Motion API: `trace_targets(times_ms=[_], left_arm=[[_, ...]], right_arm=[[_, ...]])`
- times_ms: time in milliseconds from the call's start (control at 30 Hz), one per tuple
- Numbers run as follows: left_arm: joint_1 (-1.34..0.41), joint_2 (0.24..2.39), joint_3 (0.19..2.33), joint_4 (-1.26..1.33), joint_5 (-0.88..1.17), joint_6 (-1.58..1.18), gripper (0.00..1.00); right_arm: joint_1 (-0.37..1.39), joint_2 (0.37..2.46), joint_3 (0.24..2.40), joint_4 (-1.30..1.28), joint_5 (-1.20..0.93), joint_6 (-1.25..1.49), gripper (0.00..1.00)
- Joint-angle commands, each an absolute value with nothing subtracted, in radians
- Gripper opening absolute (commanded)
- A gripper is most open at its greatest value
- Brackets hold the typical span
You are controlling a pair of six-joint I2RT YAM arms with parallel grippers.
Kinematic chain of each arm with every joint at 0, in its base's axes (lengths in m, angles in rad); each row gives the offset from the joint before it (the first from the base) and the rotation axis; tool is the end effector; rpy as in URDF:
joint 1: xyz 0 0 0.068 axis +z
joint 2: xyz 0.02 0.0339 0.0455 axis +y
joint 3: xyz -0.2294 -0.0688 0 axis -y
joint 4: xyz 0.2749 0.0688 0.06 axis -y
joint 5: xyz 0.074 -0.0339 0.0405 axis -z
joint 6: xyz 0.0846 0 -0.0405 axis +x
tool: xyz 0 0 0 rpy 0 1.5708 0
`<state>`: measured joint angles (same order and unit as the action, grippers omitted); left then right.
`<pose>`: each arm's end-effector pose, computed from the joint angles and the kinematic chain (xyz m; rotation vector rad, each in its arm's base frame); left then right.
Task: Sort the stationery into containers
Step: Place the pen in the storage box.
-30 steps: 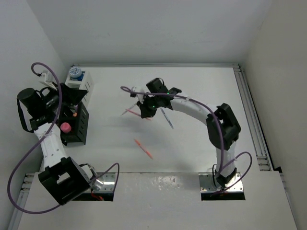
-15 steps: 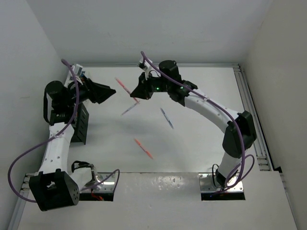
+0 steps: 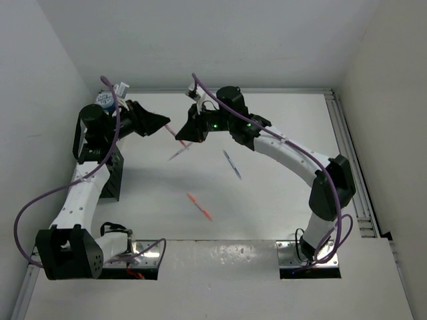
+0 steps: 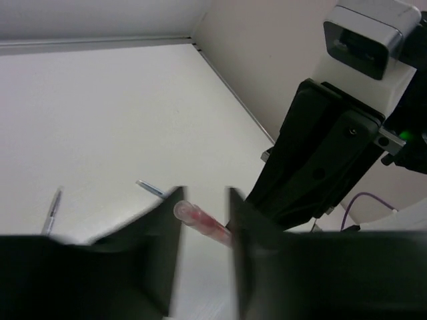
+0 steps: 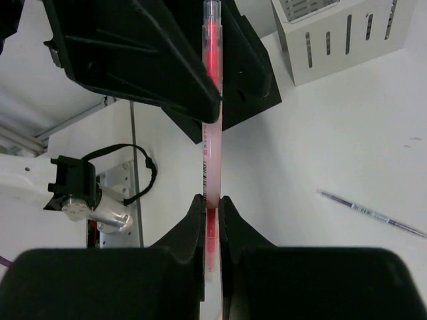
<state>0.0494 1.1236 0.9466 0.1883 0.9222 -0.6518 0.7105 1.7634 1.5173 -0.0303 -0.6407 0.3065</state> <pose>0.3300 -0.0512 0.3324 0.1943 1.6817 -1.1716 0.3321 0.3524 0.2912 -0.8639 1.7990 1.2733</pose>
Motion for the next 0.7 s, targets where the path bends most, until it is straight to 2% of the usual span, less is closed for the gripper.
trace_targets(times_ms=[0,67,133,200,233,300,367,467,667], left_arm=[[0.035,1.131,1.000,0.225,0.887,-0.637,0.24],[0.040,1.134,1.009,0.225,0.888,-0.632,0.08],[0.076,1.132,1.037,0.184,0.871,-0.594,0.00],[0.118,1.131,1.110,0.134,0.818,-0.461,0.00],[0.159,1.140,1.150,0.026,0.780,-0.386,0.00],[0.187,1.193,1.306,-0.118,0.591,-0.147,0.00],[0.244,1.258,1.389,-0.201,0.450,-0.031,0.00],[0.360,1.325,1.391,-0.128,0.411,0.036,0.00],[0.437,1.442,1.371,-0.029,0.422,0.067,0.00]], right_arm=[[0.721,1.741,1.520,0.020,-0.666,0.319,0.00],[0.723,1.744,1.525,0.018,-0.658,0.324,0.00],[0.715,1.752,1.535,0.006,-0.637,0.333,0.26],[0.692,1.752,1.534,0.005,-0.627,0.354,0.49],[0.678,1.753,1.529,0.003,-0.623,0.359,0.53],[0.643,1.750,1.505,-0.024,-0.604,0.347,0.55],[0.609,1.749,1.465,-0.053,-0.580,0.305,0.55],[0.565,1.746,1.382,-0.113,-0.508,0.197,0.54],[0.515,1.761,1.312,-0.175,-0.313,0.133,0.52]])
